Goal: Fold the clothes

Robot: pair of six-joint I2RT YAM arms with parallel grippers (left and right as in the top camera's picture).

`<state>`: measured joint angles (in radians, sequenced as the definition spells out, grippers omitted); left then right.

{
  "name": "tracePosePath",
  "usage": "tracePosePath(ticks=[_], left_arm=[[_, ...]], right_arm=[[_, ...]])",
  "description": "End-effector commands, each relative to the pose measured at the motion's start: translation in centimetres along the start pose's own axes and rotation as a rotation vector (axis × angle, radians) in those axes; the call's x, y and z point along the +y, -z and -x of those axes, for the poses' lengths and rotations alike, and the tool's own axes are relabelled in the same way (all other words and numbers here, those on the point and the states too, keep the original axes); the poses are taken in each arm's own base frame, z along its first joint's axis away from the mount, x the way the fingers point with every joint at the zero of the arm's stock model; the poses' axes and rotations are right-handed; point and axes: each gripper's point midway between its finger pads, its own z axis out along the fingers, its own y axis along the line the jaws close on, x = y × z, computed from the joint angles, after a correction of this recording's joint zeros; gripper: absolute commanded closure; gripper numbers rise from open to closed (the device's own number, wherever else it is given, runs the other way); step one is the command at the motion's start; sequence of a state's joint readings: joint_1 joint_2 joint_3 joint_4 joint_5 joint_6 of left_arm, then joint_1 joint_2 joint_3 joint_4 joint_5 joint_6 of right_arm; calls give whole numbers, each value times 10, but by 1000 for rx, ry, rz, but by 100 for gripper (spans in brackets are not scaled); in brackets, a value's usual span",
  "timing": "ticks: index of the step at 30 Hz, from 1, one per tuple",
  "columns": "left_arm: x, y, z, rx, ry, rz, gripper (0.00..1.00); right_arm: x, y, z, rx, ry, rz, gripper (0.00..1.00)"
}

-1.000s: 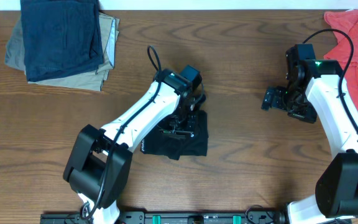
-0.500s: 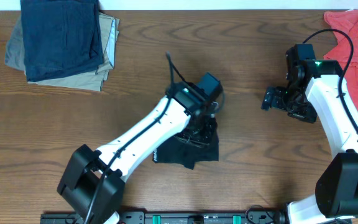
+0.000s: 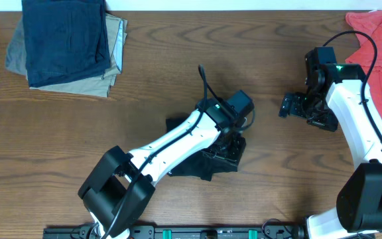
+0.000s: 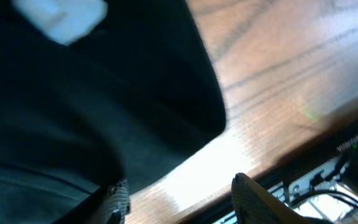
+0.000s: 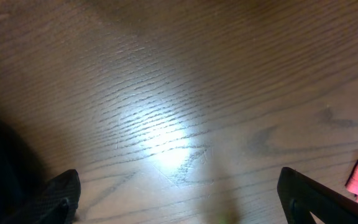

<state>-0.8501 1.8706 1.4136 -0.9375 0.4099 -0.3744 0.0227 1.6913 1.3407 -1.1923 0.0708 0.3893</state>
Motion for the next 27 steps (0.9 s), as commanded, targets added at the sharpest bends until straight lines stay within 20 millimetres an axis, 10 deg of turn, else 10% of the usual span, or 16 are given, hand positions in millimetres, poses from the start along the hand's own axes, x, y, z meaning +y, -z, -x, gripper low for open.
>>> tracePosePath(ticks=[1,8,15,27], left_arm=[[-10,1,-7,30,2,-57,44],[-29,42,-11,-22,-63,-147,50],[19,70,8,-155,17,2,81],[37,-6,21,-57,130,-8,94]], right_arm=[[2,3,3,-12,3,4,1],[2,3,3,-12,3,4,1],[2,3,3,-12,3,4,1],[2,3,3,-12,3,4,1]])
